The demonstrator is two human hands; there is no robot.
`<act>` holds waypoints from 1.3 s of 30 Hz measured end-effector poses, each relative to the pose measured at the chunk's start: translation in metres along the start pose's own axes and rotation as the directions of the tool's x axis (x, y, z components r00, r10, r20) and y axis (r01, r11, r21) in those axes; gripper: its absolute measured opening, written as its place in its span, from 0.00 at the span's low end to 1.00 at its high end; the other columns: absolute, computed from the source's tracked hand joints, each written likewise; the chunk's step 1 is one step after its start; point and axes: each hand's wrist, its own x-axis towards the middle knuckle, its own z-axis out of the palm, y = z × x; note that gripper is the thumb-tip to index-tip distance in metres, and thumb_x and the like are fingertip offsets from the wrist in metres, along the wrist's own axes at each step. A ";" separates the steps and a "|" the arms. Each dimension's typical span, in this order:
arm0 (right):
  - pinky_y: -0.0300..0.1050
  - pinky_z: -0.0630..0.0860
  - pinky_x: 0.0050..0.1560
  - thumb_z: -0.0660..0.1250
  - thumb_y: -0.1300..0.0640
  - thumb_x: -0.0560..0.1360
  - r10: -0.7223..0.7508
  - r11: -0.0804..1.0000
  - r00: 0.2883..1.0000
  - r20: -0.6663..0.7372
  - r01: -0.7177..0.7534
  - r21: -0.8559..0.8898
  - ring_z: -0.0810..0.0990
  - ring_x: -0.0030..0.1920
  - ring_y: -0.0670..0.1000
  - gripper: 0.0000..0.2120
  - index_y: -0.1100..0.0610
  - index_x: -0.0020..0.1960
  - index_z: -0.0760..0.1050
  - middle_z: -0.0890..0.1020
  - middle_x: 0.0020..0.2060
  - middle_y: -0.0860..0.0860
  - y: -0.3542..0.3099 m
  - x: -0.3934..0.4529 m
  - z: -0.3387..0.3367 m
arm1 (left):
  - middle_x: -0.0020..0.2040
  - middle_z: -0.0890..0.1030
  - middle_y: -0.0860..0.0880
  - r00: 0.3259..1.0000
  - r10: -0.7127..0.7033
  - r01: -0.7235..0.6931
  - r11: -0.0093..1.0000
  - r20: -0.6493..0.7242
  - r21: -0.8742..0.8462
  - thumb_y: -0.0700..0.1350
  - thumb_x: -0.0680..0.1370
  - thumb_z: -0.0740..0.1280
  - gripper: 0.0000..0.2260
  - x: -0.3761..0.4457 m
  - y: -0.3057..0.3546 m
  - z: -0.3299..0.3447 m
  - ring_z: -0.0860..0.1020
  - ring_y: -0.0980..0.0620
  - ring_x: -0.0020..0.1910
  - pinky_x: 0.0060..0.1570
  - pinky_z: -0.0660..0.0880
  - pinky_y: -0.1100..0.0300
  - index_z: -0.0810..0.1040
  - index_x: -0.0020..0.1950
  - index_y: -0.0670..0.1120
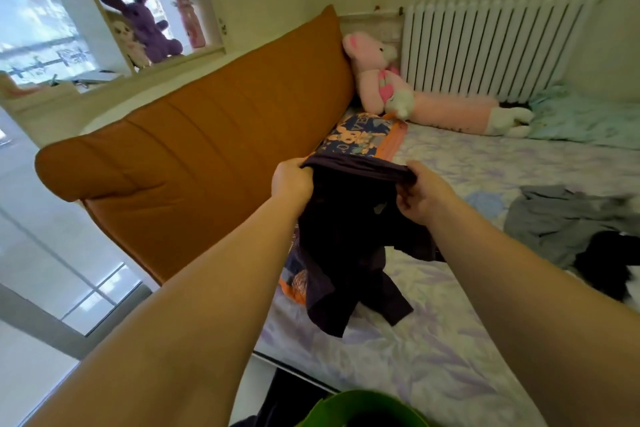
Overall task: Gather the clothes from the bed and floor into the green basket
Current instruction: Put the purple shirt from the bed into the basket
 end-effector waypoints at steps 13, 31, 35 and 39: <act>0.49 0.68 0.66 0.63 0.61 0.79 -0.151 0.948 0.984 0.090 0.170 -0.268 0.79 0.51 0.47 0.07 0.54 0.56 0.74 0.81 0.45 0.46 -0.024 -0.045 -0.030 | 0.31 0.74 0.51 0.989 0.145 -0.138 0.963 -0.015 0.231 0.48 0.78 0.61 0.12 -0.026 0.030 -0.005 0.71 0.51 0.30 0.29 0.63 0.60 0.74 0.35 0.50; 0.54 0.70 0.65 0.77 0.49 0.68 0.015 0.396 0.932 0.362 0.326 -0.858 0.69 0.69 0.58 0.42 0.47 0.76 0.59 0.68 0.71 0.51 0.051 -0.010 -0.024 | 0.43 0.81 0.46 0.961 -0.072 0.115 0.982 0.268 -0.150 0.63 0.75 0.56 0.19 -0.020 0.051 0.035 0.78 0.43 0.44 0.43 0.73 0.49 0.78 0.48 0.51; 0.56 0.72 0.57 0.66 0.54 0.78 0.013 0.596 0.973 0.231 0.178 -0.783 0.76 0.56 0.59 0.16 0.60 0.62 0.73 0.78 0.55 0.57 0.046 -0.008 -0.015 | 0.60 0.79 0.47 0.957 -0.238 0.289 0.841 0.167 -0.456 0.59 0.80 0.58 0.21 -0.007 0.038 0.034 0.76 0.43 0.59 0.58 0.73 0.49 0.73 0.65 0.47; 0.53 0.72 0.48 0.57 0.62 0.79 0.069 0.728 0.997 0.043 -0.021 -0.685 0.75 0.46 0.59 0.09 0.63 0.47 0.75 0.77 0.45 0.59 0.029 0.018 -0.014 | 0.75 0.67 0.48 0.943 -0.273 0.324 0.886 0.191 -0.333 0.60 0.80 0.58 0.27 -0.006 -0.005 0.032 0.70 0.42 0.69 0.68 0.69 0.42 0.61 0.77 0.51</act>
